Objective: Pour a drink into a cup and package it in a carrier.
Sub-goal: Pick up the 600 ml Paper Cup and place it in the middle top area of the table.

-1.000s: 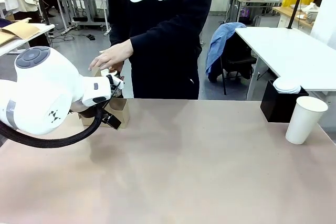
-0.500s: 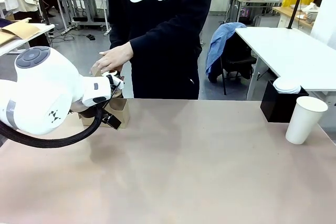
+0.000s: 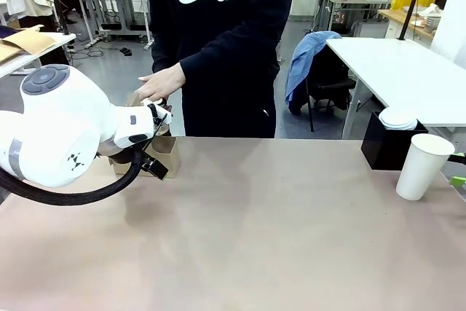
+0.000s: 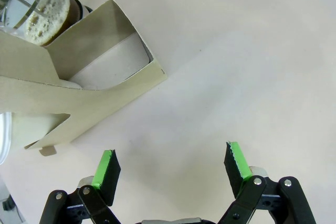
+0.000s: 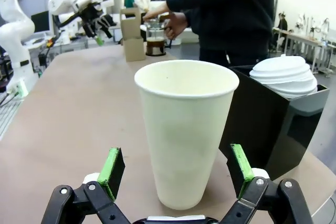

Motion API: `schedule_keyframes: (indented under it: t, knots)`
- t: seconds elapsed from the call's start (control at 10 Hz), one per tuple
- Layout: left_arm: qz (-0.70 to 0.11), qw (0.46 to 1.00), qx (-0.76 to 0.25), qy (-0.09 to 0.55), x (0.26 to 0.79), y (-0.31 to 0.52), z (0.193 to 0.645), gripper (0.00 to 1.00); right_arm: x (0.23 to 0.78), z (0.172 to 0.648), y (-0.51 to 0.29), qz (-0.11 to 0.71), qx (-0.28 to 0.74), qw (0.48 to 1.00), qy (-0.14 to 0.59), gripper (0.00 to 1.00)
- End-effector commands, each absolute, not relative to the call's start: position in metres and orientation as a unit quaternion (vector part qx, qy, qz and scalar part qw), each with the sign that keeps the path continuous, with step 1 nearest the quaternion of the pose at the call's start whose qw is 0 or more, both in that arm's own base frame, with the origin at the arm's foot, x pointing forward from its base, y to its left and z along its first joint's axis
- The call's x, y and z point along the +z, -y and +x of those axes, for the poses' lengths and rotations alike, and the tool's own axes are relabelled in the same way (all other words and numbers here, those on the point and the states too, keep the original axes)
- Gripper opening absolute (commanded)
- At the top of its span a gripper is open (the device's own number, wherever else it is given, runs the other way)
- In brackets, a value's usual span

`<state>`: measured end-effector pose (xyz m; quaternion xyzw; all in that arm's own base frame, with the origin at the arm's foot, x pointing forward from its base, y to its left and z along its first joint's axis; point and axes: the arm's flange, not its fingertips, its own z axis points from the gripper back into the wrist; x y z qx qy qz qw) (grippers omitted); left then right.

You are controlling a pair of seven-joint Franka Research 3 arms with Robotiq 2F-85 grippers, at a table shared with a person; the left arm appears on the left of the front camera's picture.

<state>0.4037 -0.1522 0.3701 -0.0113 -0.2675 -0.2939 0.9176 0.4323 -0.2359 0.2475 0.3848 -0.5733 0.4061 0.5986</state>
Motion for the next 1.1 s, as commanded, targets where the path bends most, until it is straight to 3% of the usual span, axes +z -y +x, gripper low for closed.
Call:
schedule_keyframes:
  t: [0.0, 1.0]
  knots:
    - [-0.012, 0.918, -0.294, 0.268, 0.37, 0.152, 0.404, 1.0, 0.247, 0.436, 0.226, 0.371, 0.384, 0.598, 0.598, 1.0]
    - [-0.012, 0.918, -0.294, 0.268, 0.37, 0.152, 0.404, 1.0, 0.237, 0.457, 0.177, 0.4, 0.346, 0.601, 0.599, 1.0]
